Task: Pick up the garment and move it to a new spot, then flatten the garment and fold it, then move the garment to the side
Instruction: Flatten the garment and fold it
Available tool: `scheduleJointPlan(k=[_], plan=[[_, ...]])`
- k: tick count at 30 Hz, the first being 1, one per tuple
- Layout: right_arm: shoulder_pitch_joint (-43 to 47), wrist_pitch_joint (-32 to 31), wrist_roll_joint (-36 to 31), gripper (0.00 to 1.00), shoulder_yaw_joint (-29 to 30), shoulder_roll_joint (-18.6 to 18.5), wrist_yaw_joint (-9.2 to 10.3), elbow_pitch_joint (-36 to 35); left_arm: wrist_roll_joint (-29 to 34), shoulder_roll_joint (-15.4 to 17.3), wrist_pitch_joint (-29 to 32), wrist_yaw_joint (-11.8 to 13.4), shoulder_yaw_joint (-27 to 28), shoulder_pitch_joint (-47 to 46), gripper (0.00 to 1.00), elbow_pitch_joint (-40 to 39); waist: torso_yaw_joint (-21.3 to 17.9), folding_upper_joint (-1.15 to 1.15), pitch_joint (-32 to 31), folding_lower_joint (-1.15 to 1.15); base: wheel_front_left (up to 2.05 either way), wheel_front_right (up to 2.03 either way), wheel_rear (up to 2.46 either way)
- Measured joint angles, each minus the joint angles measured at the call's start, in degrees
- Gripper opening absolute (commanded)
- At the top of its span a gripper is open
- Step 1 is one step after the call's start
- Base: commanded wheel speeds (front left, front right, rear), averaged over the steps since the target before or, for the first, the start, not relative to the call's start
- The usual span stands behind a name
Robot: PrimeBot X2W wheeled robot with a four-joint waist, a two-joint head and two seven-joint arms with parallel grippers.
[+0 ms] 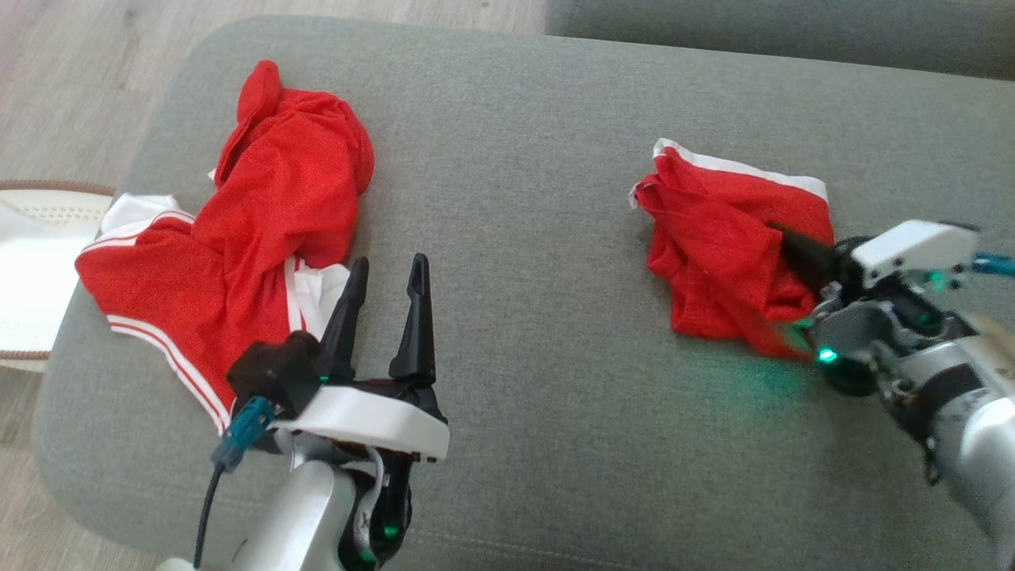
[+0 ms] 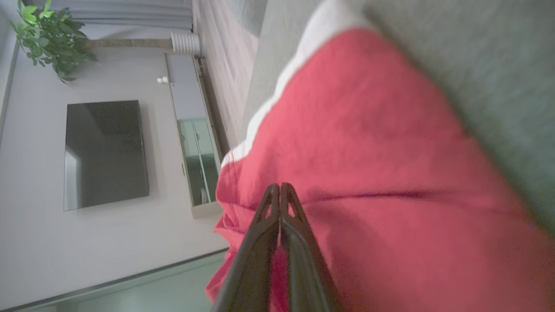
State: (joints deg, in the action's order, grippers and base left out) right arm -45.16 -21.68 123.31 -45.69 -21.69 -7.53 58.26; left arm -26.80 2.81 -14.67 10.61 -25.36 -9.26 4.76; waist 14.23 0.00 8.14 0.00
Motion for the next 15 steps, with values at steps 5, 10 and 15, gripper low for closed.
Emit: scheduleJointPlan(k=[5, 10, 15], plan=[[0.0, -7.3, 1.7, 0.0, -2.0, 4.3, 0.0, 1.7, 0.0, 0.0, 0.0, 0.0, -0.1, 0.1, 1.0, 0.5, 0.4, 0.0, 0.1, 0.0, 0.0, 0.0, 0.0], [0.8, -10.9, 0.3, 0.0, -5.0, 7.1, 0.0, -2.8, 0.0, 0.0, 0.0, 0.3, 0.2, 1.0, 1.0, 0.8, -0.7, 0.0, -0.3, 0.0, 0.0, 0.0, 0.0], [2.9, -4.4, -3.9, 0.0, -1.2, 5.6, 0.0, -16.4, 0.2, 0.0, 0.0, 0.3, 1.5, 1.0, 1.0, 0.3, -2.9, 0.0, -0.9, 0.0, 0.0, 0.0, 0.0]])
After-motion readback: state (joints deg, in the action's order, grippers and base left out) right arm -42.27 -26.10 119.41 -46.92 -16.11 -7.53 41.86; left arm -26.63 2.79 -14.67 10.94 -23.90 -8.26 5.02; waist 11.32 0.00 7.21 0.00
